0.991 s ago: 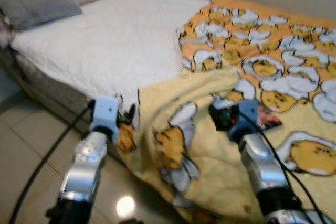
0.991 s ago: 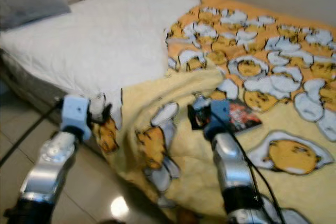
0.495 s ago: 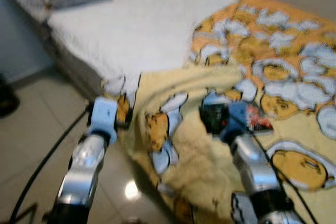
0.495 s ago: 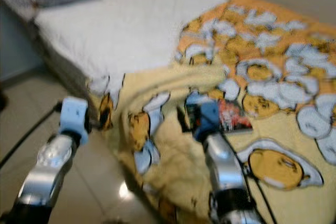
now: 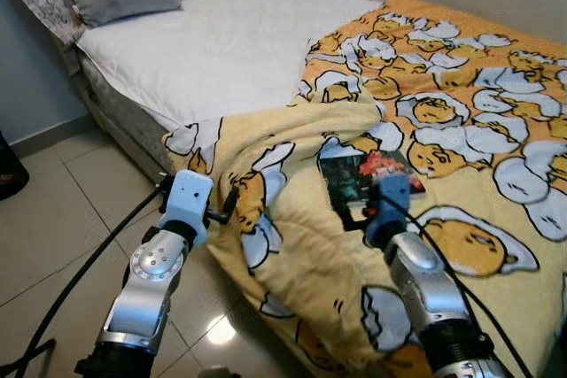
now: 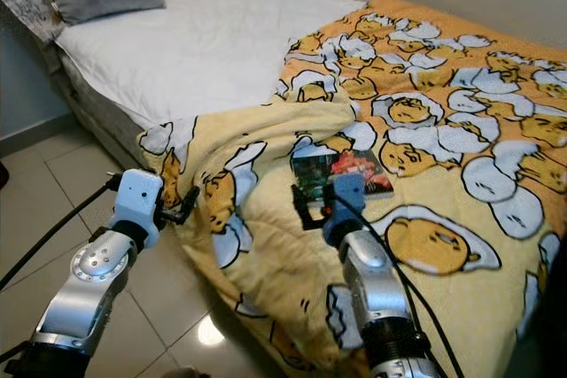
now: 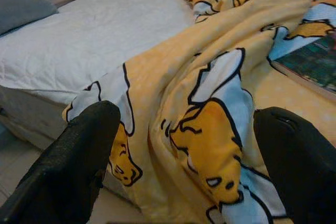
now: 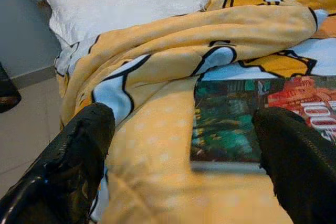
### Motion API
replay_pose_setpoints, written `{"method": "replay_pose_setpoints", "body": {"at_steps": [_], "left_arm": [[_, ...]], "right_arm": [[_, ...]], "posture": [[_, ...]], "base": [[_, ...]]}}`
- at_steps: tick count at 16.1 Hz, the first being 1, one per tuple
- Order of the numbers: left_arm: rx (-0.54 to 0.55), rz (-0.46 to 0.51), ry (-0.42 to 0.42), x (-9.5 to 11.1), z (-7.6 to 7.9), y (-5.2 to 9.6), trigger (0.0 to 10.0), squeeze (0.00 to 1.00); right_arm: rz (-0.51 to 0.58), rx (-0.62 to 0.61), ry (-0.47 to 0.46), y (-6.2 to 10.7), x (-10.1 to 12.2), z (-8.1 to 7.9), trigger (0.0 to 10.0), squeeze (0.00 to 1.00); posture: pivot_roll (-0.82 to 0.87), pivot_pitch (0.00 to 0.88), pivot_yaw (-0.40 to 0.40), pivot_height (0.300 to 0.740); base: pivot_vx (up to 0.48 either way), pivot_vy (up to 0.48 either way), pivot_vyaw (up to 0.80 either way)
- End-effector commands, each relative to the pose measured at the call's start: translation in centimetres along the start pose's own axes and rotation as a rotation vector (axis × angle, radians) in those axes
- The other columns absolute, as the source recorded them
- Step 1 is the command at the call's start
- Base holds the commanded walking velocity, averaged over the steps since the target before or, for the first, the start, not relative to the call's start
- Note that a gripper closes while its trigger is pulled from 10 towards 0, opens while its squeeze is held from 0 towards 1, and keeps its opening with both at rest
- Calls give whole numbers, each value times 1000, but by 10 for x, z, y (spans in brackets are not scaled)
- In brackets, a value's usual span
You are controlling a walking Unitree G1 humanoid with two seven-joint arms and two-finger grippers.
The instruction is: Clean up the room
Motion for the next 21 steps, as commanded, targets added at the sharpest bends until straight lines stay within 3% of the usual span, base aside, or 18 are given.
{"method": "replay_pose_setpoints", "body": {"at_steps": [1,5,6,7,9,10,11,12,13,14,15,21], "left_arm": [[-38,11,-13,2,4,1,10000,1000],[-44,1,-22,0,6,1,10000,1000],[-29,-11,-21,-1,5,0,10000,1000],[-13,-21,-22,-2,4,-1,10000,1000],[-6,-21,-20,-2,2,-1,10000,1000],[-5,-21,-20,-2,2,-2,10000,949],[-7,-22,-24,-2,4,-1,10000,824],[-9,-23,-28,-2,5,-1,10000,659],[-9,-24,-29,-3,6,-2,10000,569],[-12,-24,-32,-3,6,-2,10000,361],[-15,-24,-36,-3,7,-2,10000,0],[-30,-30,-36,-4,7,-2,10000,0]], "right_arm": [[18,-30,-34,-1,9,6,10000,1000],[4,-71,-42,-1,9,13,10000,1000],[-1,-76,-41,-1,8,14,10000,937],[-3,-76,-41,-2,8,13,10000,663],[-6,-75,-40,-2,8,13,10000,510],[-7,-74,-41,-2,8,12,10000,443],[-10,-74,-43,-2,8,12,10000,282],[-11,-76,-50,-2,7,12,10000,0],[-17,-85,-46,-2,7,13,10000,0],[-29,-104,-34,-2,5,15,10000,0],[-42,-106,-32,-2,3,16,10000,0],[-74,-105,-63,-4,-2,13,10000,0]], "posture": [[-3,0,-1,740],[-4,0,-4,740],[-4,0,-4,740],[-6,0,-5,740],[-7,0,-6,740],[-7,0,-6,740],[-7,0,-7,740],[-7,0,-7,740],[-7,0,-7,740],[-9,0,-7,740],[-10,0,-7,740],[-11,0,-6,740]], "base": [[0,0,0],[0,0,0],[0,0,0],[0,0,0],[0,0,0],[0,0,0],[0,0,0],[0,0,0],[0,0,0],[0,0,0],[0,0,0],[0,0,0]]}}
Point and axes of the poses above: a point about 5 cm out from each wrist's last joint towards the gripper, its own y axis pointing back from the gripper into the wrist, its own x axis along the axis of the wrist's last joint, z = x × y, the point moved 3 cm from there along -y, pointing out of the wrist towards the gripper, and after that the axes turned 7 degrees about -y, right-handed, at the moved point
